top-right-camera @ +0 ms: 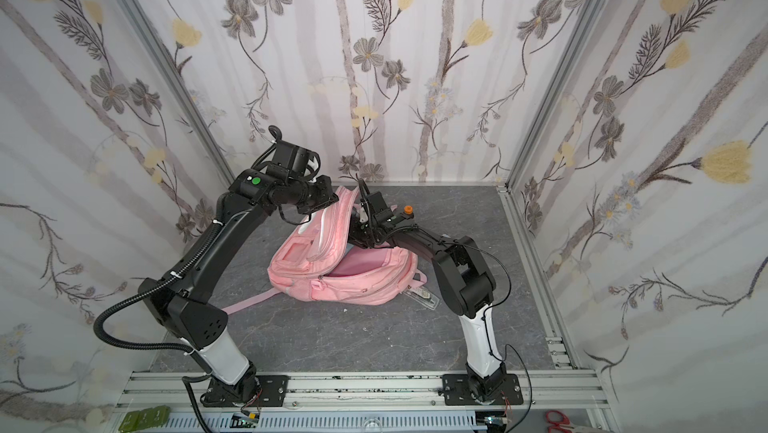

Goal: Pack the student bag
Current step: 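Lower the tote bag into the backpack and open the right gripper, then move the right gripper to the light-blue pencil sharpener and grasp it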

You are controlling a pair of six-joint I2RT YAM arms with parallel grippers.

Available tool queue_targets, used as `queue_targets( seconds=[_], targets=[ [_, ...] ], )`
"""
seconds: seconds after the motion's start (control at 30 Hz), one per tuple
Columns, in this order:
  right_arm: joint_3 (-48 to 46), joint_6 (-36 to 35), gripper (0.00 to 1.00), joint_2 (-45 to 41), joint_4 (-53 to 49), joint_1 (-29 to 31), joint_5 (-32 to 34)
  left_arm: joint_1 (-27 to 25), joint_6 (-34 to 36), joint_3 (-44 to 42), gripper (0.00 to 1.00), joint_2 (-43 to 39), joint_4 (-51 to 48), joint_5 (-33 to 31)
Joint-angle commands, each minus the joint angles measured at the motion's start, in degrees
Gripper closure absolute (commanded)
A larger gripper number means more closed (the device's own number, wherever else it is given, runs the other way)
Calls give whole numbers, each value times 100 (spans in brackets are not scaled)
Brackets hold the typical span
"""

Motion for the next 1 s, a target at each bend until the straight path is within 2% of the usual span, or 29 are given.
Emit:
queue_targets(
  seconds=[0.0, 0.27, 0.47, 0.77, 0.9, 0.97],
  targets=[
    [324, 505, 57, 288, 549, 116, -305, 0, 74, 292, 100, 66, 345, 152],
    [871, 1095, 57, 790, 984, 150, -681, 2, 171, 613, 100, 254, 131, 108],
    [838, 10, 55, 177, 25, -218, -288, 151, 191, 386, 100, 22, 60, -333],
    [333, -1585, 52, -1083, -1381, -505, 419, 222, 133, -284, 100, -392, 239, -660],
    [-352, -2373, 52, -2007, -1864, -708, 1006, 258, 175, -534, 100, -497, 317, -716],
    [-871, -2533, 52, -2675, -1913, -825, 1472, 273, 198, -592, 100, -517, 317, -754]
  ],
)
